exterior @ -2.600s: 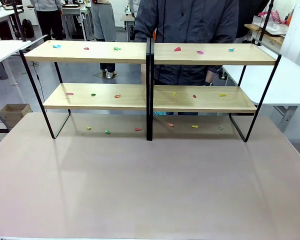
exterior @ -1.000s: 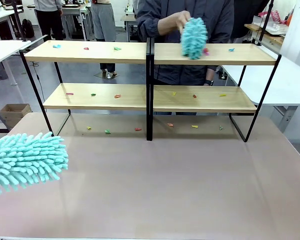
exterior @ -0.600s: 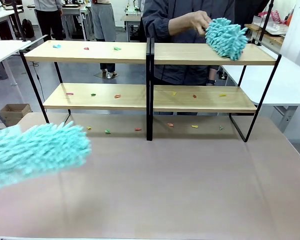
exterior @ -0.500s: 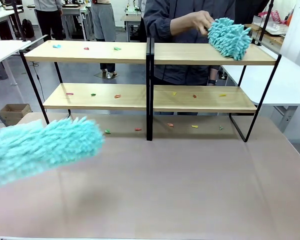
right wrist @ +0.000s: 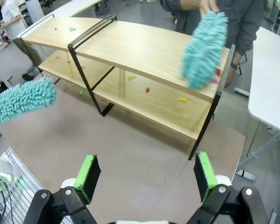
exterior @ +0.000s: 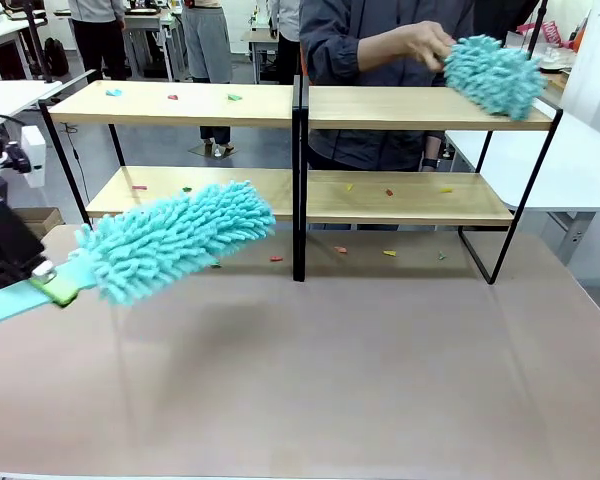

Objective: Clean the shelves.
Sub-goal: Clean a randomly selected level of the Shelf with the Duster.

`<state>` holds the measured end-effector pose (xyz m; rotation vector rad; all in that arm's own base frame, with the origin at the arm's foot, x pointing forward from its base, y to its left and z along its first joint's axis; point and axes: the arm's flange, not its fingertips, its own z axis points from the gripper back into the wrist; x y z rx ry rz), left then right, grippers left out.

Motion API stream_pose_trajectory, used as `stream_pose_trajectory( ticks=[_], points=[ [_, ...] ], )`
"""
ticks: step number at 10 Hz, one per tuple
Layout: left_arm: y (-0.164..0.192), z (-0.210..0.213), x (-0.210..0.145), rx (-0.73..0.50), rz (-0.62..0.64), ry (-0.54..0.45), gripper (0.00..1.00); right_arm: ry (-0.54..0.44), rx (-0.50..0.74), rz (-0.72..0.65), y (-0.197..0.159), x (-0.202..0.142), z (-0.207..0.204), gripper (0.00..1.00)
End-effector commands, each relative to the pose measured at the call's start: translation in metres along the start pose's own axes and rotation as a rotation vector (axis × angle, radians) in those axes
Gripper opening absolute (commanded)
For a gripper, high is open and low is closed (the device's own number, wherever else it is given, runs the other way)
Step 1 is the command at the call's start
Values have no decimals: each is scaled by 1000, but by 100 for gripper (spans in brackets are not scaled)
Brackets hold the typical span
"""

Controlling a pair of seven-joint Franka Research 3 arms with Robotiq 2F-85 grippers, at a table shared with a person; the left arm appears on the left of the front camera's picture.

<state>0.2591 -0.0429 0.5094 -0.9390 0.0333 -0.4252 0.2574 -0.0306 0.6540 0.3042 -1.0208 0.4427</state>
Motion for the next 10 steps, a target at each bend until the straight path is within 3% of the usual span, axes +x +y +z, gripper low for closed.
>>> stream_pose_trajectory(
  ticks=[1, 2, 3, 6, 7, 10],
  points=[
    [2, 15, -28, 2, -39, 51, 13, -3, 3, -1, -1, 0, 0, 100],
    [0, 0, 0, 0, 0, 0, 13, -3, 3, -1, -1, 0, 0, 100],
    [-6, -11, 0, 86, -42, -204, 13, -3, 3, -1, -1, 0, 0, 100],
    [-7, -37, 52, 141, 15, -317, 13, -3, 3, -1, -1, 0, 0, 100],
    [-2, -46, 69, 153, 36, -284, 13, -3, 3, -1, -1, 0, 0, 100],
    [15, -66, 110, 167, 125, -348, 13, -3, 3, -1, -1, 0, 0, 100]
  ],
)
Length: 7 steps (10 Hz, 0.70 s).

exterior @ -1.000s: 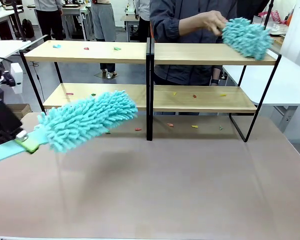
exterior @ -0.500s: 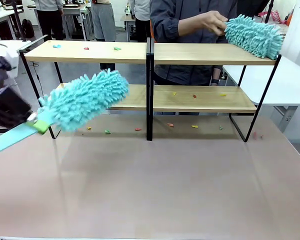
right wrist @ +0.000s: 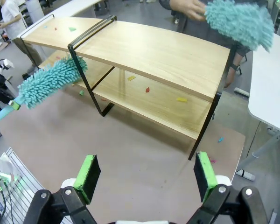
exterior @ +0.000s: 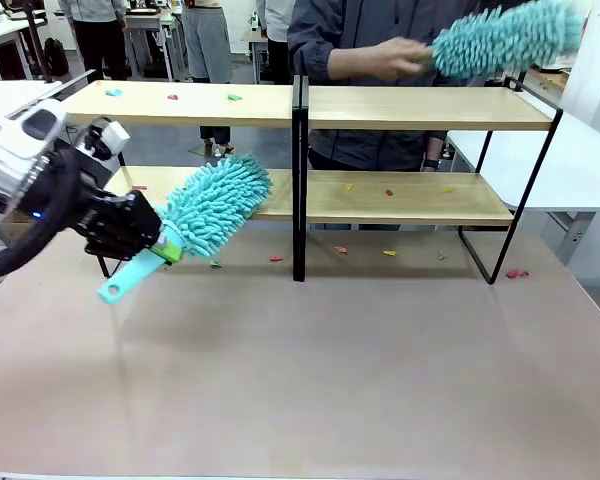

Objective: Clean the shelves.
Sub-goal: Clean a randomly selected level of the Shelf with the Duster.

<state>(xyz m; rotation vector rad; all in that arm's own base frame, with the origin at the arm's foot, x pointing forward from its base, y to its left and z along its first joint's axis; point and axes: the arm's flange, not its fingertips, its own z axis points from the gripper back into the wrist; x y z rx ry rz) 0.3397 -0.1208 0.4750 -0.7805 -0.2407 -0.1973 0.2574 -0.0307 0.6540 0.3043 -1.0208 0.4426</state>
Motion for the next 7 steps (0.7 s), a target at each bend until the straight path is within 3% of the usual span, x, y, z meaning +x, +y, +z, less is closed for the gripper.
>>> stream_pose_trajectory(
  ticks=[1, 4, 7],
  points=[
    [0, -16, 21, -51, 77, -95, 13, -3, 3, -1, -1, 0, 0, 100],
    [5, -39, 34, 17, 104, -162, 13, -3, 3, -1, -1, 0, 0, 100],
    [6, -30, 31, 124, 183, -239, 13, -3, 3, -1, -1, 0, 0, 100]
  ],
)
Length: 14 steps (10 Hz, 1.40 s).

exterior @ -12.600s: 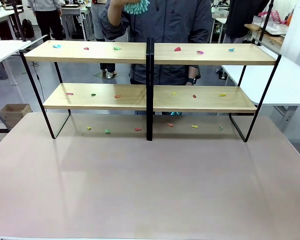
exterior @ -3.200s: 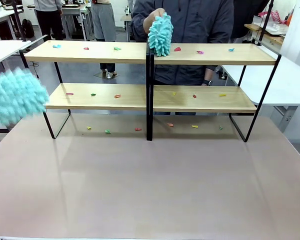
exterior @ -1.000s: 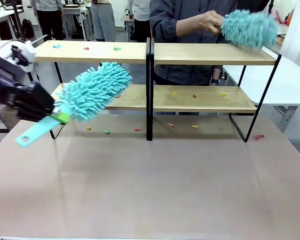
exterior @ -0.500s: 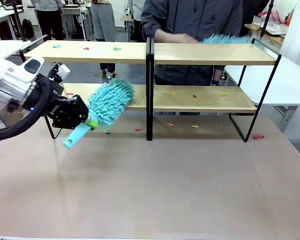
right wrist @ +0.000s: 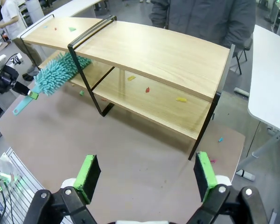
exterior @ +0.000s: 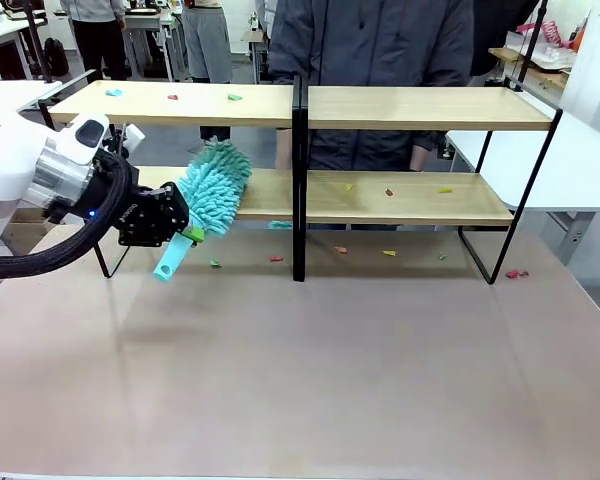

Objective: Clean the shelves.
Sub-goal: Clean a randomly selected level of the Shelf with the Duster.

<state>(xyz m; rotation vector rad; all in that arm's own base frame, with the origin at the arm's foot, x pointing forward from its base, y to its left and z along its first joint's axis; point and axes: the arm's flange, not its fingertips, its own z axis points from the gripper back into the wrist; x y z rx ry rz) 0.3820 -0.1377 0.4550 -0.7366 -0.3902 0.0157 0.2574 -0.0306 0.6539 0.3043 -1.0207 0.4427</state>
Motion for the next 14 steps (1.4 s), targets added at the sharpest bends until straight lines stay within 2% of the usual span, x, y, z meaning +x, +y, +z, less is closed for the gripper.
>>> stream_pose_trajectory(
  ticks=[1, 2, 4, 5, 7, 8, 9, 10, 11, 12, 13, 14],
  points=[
    [-5, 9, -10, 99, 75, -28, 13, -3, 3, -1, -1, 0, 0, 100],
    [-5, 14, -17, 152, 97, -49, 13, -3, 3, -1, -1, 0, 0, 100],
    [-4, 22, -31, 275, 156, -19, 13, -3, 3, -1, -1, 0, 0, 100],
    [-3, 25, -32, 311, 208, -52, 13, -3, 3, -1, -1, 0, 0, 100],
    [-3, 42, -39, 274, 315, -138, 13, -3, 3, -1, -1, 0, 0, 100],
    [-1, 48, -45, 301, 326, -99, 13, -3, 3, -1, -1, 0, 0, 100],
    [2, 52, -48, 311, 378, -103, 13, -3, 3, -1, -1, 0, 0, 100],
    [3, 53, -48, 334, 516, -240, 13, -3, 3, -1, -1, 0, 0, 100],
    [1, 53, -54, 340, 599, -279, 13, -3, 3, -1, -1, 0, 0, 100],
    [-1, 55, -58, 379, 714, -399, 13, -3, 3, -1, -1, 0, 0, 100],
    [-5, 62, -59, 351, 727, -506, 13, -3, 3, -1, -1, 0, 0, 100],
    [-7, 64, -61, 329, 664, -488, 13, -3, 3, -1, -1, 0, 0, 100]
  ],
)
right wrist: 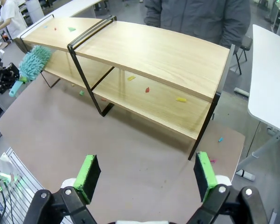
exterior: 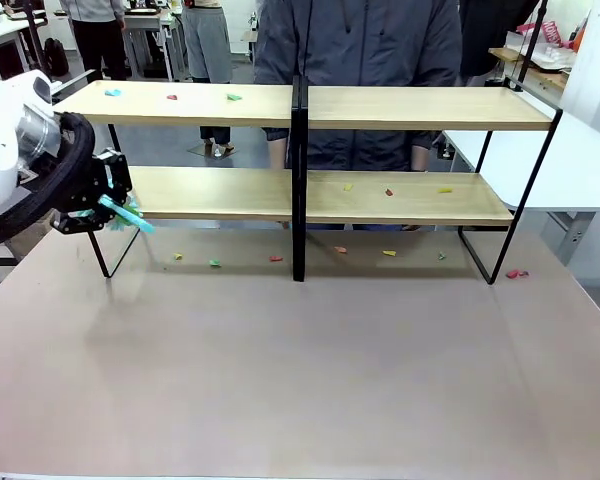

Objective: Clean the shelves.
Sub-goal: Clean a randomly selected level of the Shelf with the Duster.

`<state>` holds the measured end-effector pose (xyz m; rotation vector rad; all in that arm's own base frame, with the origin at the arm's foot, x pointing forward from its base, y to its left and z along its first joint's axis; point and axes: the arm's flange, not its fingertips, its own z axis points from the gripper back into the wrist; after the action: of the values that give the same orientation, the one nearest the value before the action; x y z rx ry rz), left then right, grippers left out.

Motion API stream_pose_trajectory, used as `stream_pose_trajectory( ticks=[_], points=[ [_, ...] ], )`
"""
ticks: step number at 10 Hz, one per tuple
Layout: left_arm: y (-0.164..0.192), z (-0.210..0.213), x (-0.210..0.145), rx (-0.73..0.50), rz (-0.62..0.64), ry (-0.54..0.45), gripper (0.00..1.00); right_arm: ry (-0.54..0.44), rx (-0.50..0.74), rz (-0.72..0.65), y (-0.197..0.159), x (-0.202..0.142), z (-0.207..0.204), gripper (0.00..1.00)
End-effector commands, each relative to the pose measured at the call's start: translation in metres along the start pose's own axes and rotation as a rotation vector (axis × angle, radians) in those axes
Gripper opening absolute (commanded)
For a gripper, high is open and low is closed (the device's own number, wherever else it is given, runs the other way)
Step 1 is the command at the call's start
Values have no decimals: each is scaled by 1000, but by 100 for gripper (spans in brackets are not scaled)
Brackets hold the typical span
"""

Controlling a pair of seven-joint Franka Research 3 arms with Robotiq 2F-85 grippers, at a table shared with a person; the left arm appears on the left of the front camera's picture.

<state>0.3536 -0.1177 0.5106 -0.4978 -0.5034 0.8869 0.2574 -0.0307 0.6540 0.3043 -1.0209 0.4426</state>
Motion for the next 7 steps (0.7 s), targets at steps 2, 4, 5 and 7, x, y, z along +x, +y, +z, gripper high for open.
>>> stream_pose_trajectory(
  ticks=[2, 4, 5, 7],
  points=[
    [51, 11, -31, -124, -73, -57, 13, -3, 3, -1, -1, 0, 0, 100],
    [51, 12, -34, -140, -115, 14, 13, -3, 3, -1, -1, 0, 0, 100],
    [51, 11, -35, -139, -121, 49, 13, -3, 3, -1, -1, 0, 0, 100],
    [54, 14, -37, -129, -203, 200, 13, -3, 3, -1, -1, 0, 0, 100]
  ],
)
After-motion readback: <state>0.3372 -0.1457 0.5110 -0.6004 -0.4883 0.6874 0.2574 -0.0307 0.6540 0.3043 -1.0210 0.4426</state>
